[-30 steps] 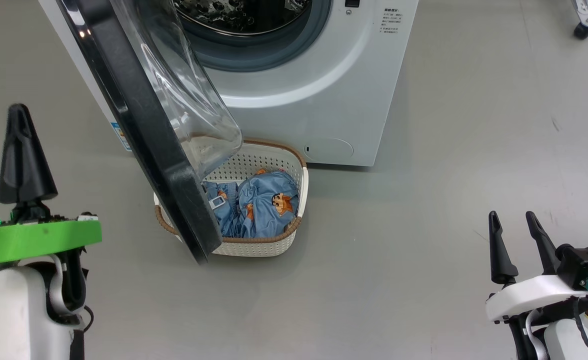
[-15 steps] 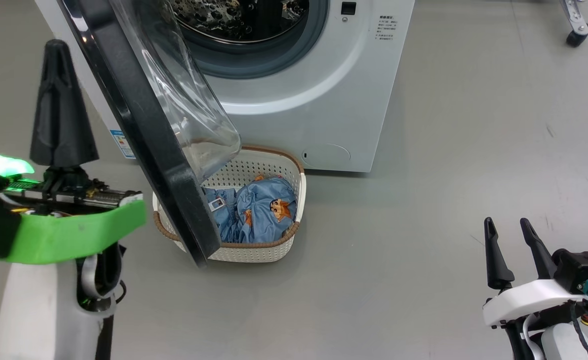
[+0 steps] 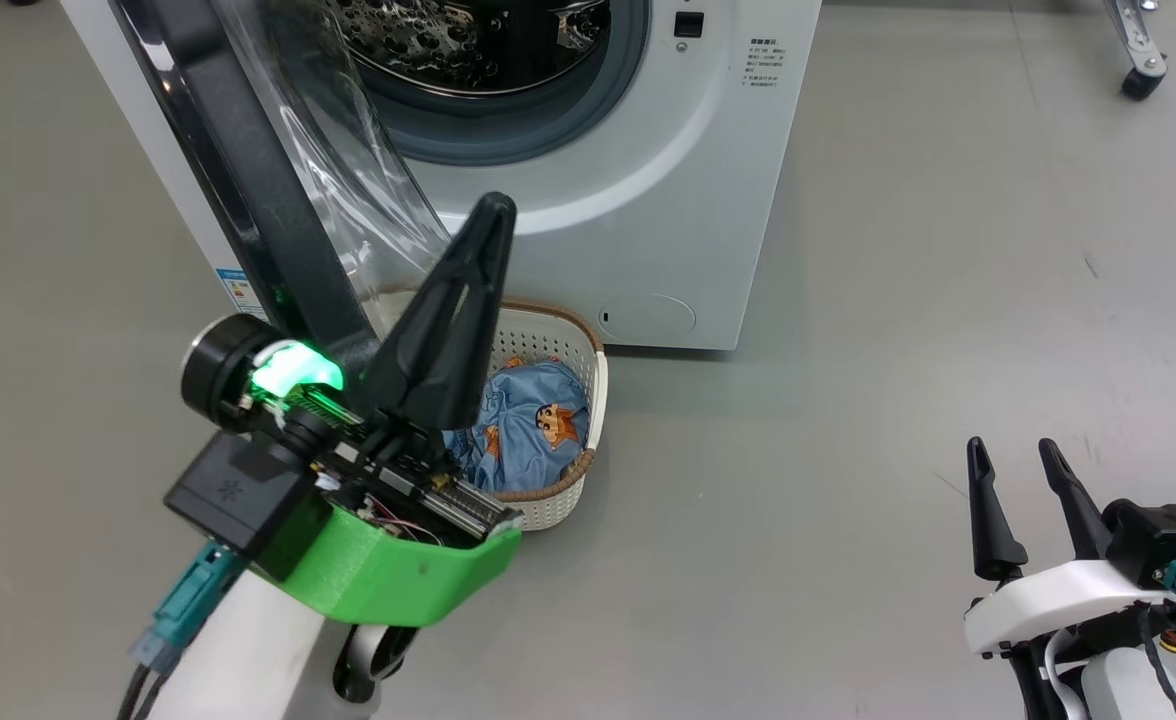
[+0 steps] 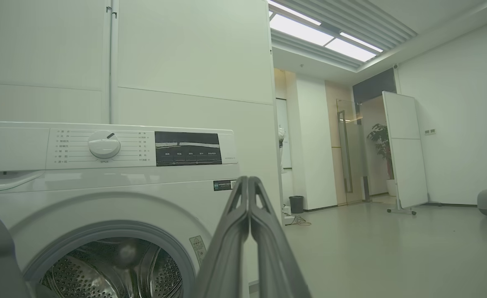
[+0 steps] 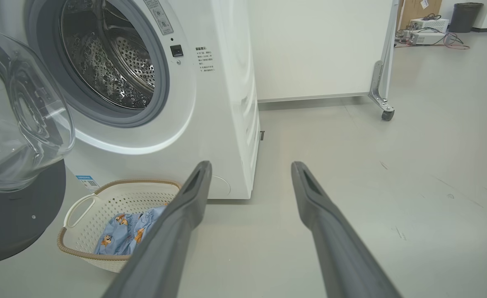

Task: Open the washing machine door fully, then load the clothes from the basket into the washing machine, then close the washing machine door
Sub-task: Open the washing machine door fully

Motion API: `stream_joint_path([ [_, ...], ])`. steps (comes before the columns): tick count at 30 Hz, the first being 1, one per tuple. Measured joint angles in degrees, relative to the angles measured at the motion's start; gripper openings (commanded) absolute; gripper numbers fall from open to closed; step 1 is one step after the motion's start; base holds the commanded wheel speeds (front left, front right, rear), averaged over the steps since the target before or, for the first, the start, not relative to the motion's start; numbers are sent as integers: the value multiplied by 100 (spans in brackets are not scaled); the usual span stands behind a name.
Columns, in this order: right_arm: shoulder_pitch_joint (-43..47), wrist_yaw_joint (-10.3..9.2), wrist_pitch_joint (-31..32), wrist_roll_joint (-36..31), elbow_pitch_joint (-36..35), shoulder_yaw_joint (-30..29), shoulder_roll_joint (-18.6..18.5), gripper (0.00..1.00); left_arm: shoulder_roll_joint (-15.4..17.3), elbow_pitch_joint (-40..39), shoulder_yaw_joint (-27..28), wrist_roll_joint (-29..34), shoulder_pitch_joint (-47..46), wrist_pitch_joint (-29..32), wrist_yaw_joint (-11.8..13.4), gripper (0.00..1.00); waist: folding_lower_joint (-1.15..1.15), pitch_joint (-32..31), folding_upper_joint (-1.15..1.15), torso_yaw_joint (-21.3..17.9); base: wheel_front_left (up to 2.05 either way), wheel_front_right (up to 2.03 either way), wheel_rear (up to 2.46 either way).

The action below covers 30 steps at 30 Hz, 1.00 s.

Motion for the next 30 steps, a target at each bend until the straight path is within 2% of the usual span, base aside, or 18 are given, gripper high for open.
stream_joint_path([
  [16, 1, 47, 0, 0, 9, 52, 34, 100, 179, 605, -904, 110, 343, 1, 0, 0, 0, 79, 0, -67, 0, 0, 0],
  [22, -1, 48, 0, 0, -45, 57, 23, 100, 401, 946, -1355, 109, 489, 2, 0, 0, 0, 105, 0, -64, 0, 0, 0],
  [30, -1, 48, 0, 0, -42, 57, -42, 100, 427, 1382, -1378, -34, 715, 4, 0, 0, 0, 99, 0, -39, 0, 0, 0],
])
